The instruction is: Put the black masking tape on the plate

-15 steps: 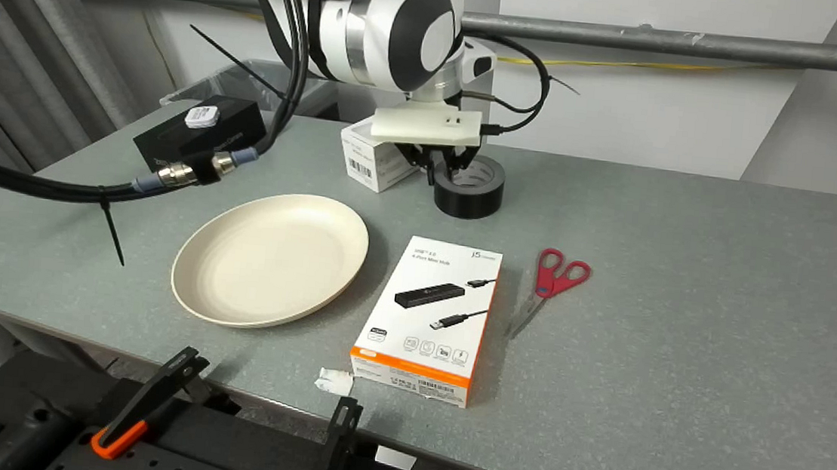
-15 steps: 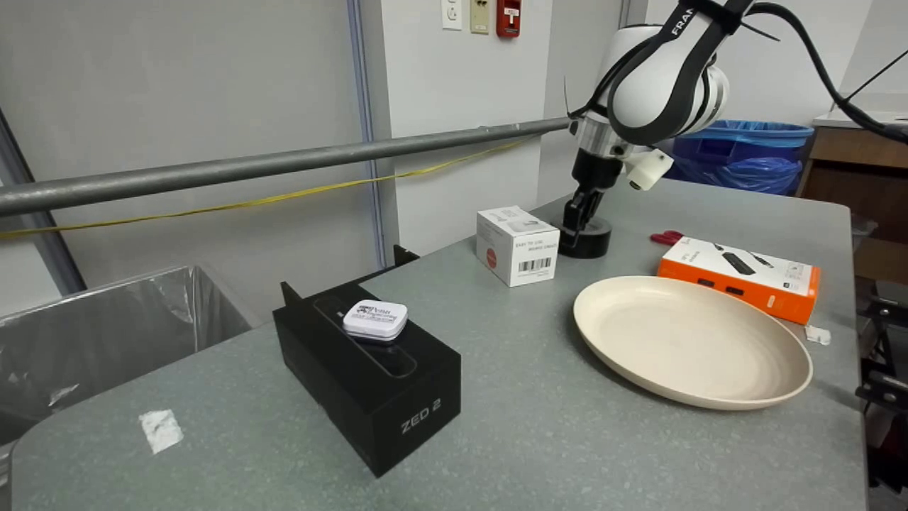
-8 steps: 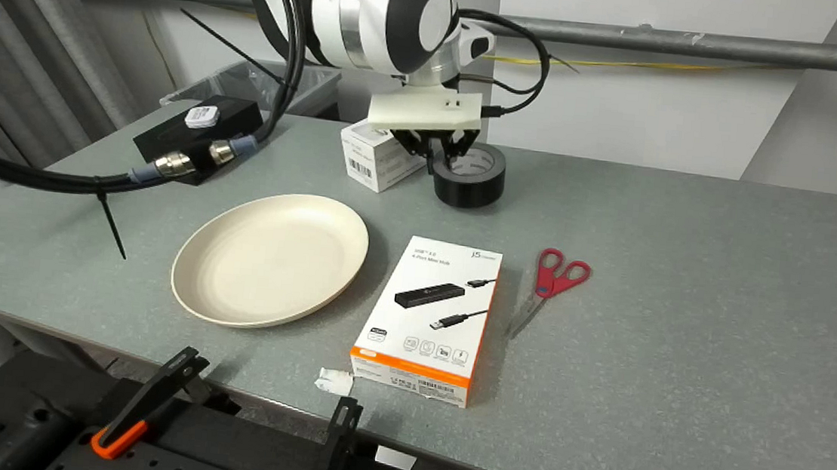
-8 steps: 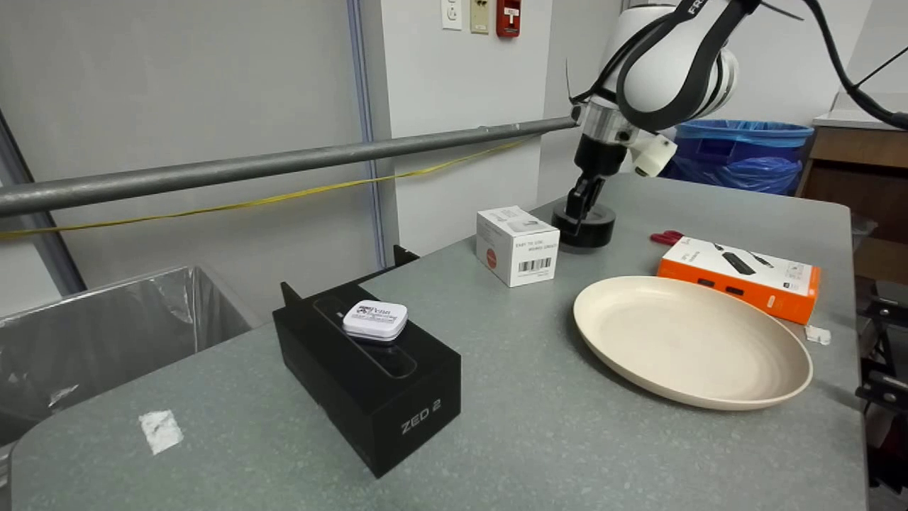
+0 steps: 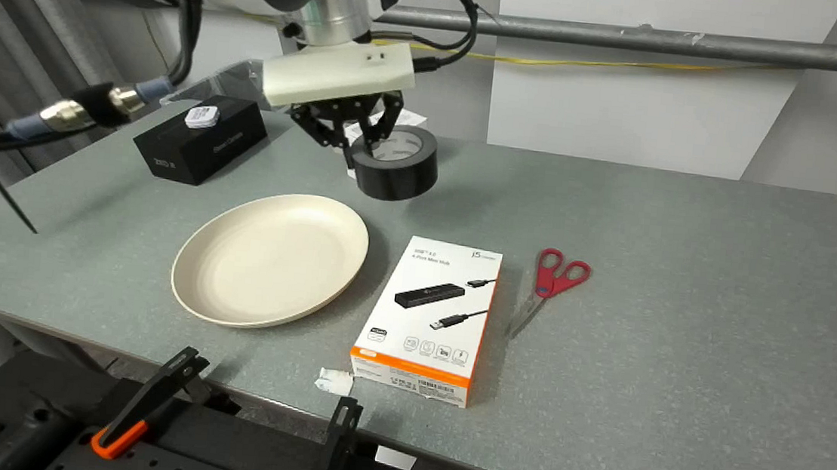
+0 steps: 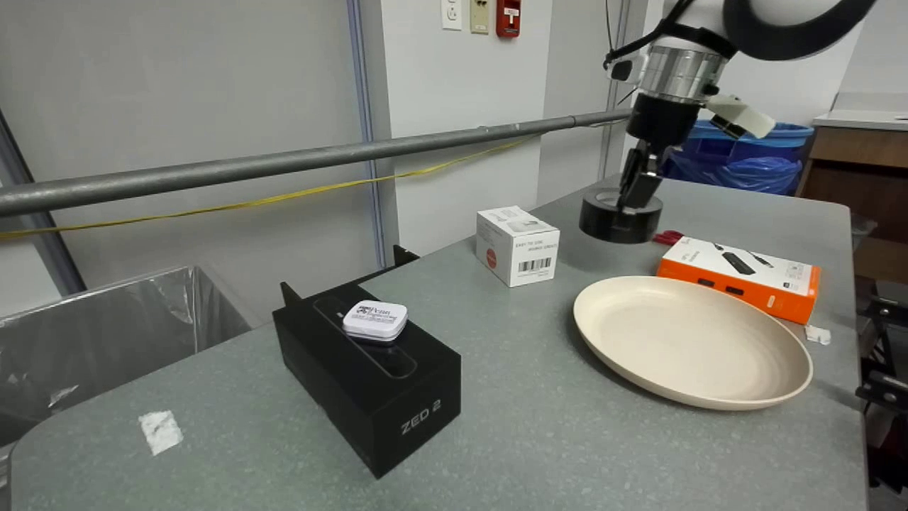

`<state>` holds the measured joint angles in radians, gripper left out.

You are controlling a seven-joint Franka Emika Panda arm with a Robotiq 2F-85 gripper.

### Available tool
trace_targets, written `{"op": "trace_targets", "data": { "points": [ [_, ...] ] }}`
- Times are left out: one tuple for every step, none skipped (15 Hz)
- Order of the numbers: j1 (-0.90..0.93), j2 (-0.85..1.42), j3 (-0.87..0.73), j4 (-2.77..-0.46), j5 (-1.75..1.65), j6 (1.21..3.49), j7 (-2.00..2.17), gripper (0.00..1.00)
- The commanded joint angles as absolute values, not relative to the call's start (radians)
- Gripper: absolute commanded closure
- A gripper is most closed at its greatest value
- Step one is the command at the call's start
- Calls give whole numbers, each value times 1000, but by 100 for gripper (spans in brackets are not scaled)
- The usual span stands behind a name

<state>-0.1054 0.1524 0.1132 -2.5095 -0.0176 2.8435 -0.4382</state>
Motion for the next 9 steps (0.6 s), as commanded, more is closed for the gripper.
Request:
{"op": "trace_targets", "data": {
  "points": [
    [-51, -4, 136, -2712, -36, 2859, -488, 94],
    [-28, -20, 138, -2746, -49, 2864, -485, 94],
    [-7, -32, 140, -2780, -59, 2874, -480, 94],
    [15, -37, 143, -2809, -74, 2887, -470, 94],
    [34, -42, 146, -2830, -89, 2895, -464, 94],
    [54, -35, 149, -2847, -115, 2914, -447, 94],
    [69, 22, 149, -2790, -152, 2911, -428, 94],
    [82, 24, 150, -2801, -175, 2921, -417, 94],
    [94, 41, 150, -2798, -207, 2947, -395, 94]
  ]
}}
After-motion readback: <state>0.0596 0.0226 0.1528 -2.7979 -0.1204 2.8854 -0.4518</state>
